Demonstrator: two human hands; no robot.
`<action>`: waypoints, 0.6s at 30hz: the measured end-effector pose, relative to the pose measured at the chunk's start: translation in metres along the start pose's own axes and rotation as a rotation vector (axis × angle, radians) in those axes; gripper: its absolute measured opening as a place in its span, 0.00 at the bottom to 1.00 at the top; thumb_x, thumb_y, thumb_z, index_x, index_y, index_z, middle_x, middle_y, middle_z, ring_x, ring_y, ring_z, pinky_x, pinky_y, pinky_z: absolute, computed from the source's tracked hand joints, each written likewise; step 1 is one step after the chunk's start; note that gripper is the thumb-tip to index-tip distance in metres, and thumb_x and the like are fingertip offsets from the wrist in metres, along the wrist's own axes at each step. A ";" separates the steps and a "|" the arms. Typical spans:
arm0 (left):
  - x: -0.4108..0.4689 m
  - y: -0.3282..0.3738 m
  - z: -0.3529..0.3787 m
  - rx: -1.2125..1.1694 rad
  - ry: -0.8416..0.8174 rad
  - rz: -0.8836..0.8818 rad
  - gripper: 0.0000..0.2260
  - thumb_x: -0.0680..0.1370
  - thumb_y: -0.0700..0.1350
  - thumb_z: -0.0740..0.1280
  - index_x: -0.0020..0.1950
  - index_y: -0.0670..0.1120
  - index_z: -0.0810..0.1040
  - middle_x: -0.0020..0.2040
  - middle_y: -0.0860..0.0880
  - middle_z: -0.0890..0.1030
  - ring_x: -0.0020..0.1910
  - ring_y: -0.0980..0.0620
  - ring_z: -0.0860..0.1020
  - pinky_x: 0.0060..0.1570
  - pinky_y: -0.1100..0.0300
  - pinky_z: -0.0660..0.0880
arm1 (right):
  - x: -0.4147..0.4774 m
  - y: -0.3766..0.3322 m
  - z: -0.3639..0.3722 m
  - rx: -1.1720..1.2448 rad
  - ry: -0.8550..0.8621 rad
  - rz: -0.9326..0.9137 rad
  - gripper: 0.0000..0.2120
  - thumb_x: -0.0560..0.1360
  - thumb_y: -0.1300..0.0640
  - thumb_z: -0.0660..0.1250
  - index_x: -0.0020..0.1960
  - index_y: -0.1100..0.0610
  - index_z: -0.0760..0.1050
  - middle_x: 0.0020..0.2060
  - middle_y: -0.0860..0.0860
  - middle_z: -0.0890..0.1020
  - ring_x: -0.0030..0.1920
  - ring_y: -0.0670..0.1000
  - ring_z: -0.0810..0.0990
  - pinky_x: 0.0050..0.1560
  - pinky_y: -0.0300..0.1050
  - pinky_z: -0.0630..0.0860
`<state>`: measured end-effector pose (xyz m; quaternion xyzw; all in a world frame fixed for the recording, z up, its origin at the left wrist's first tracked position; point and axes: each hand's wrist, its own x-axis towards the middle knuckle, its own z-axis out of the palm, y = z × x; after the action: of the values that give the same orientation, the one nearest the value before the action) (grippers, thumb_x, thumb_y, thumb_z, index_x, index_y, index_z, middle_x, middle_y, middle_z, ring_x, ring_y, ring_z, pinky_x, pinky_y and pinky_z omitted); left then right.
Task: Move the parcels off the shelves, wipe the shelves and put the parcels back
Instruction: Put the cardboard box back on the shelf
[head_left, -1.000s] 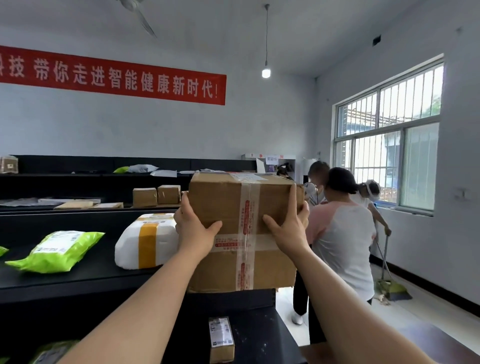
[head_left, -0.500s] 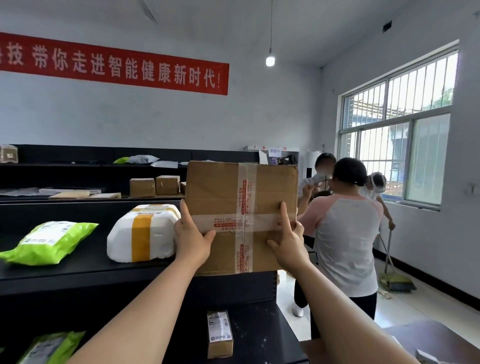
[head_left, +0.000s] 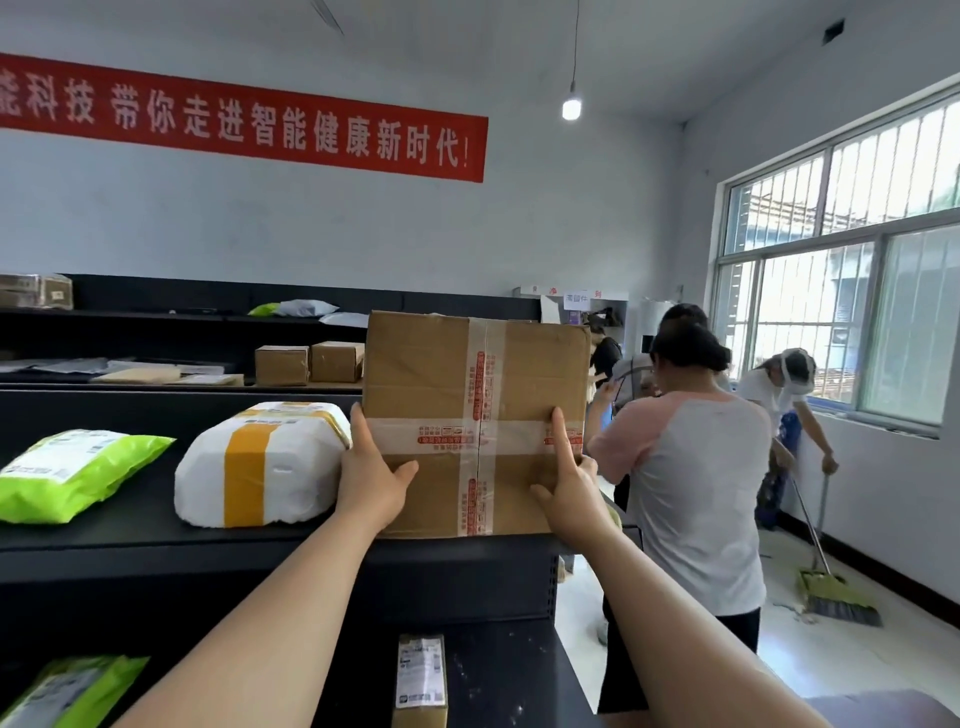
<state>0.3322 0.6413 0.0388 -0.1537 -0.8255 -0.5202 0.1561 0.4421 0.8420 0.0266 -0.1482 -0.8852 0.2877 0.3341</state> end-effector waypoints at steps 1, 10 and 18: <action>0.002 0.000 0.004 -0.006 0.000 0.004 0.46 0.76 0.45 0.70 0.76 0.57 0.35 0.73 0.46 0.65 0.67 0.43 0.71 0.61 0.49 0.72 | 0.003 0.003 0.000 -0.003 -0.002 -0.003 0.49 0.77 0.58 0.64 0.63 0.24 0.27 0.55 0.55 0.64 0.51 0.58 0.73 0.60 0.54 0.71; 0.014 0.005 0.037 -0.063 0.001 0.009 0.46 0.75 0.42 0.70 0.77 0.56 0.36 0.72 0.45 0.65 0.69 0.45 0.68 0.65 0.48 0.68 | 0.026 0.025 -0.001 -0.015 -0.007 0.021 0.49 0.77 0.59 0.64 0.67 0.29 0.27 0.64 0.60 0.63 0.59 0.60 0.71 0.65 0.55 0.68; 0.019 -0.006 0.051 -0.062 -0.005 -0.051 0.47 0.75 0.42 0.71 0.77 0.55 0.36 0.75 0.46 0.59 0.72 0.45 0.64 0.67 0.48 0.66 | 0.034 0.030 0.006 -0.056 -0.004 0.028 0.47 0.77 0.58 0.64 0.70 0.31 0.29 0.67 0.63 0.60 0.62 0.62 0.70 0.64 0.54 0.68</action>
<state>0.3079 0.6870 0.0212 -0.1387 -0.8129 -0.5491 0.1360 0.4151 0.8791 0.0217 -0.1694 -0.8914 0.2678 0.3241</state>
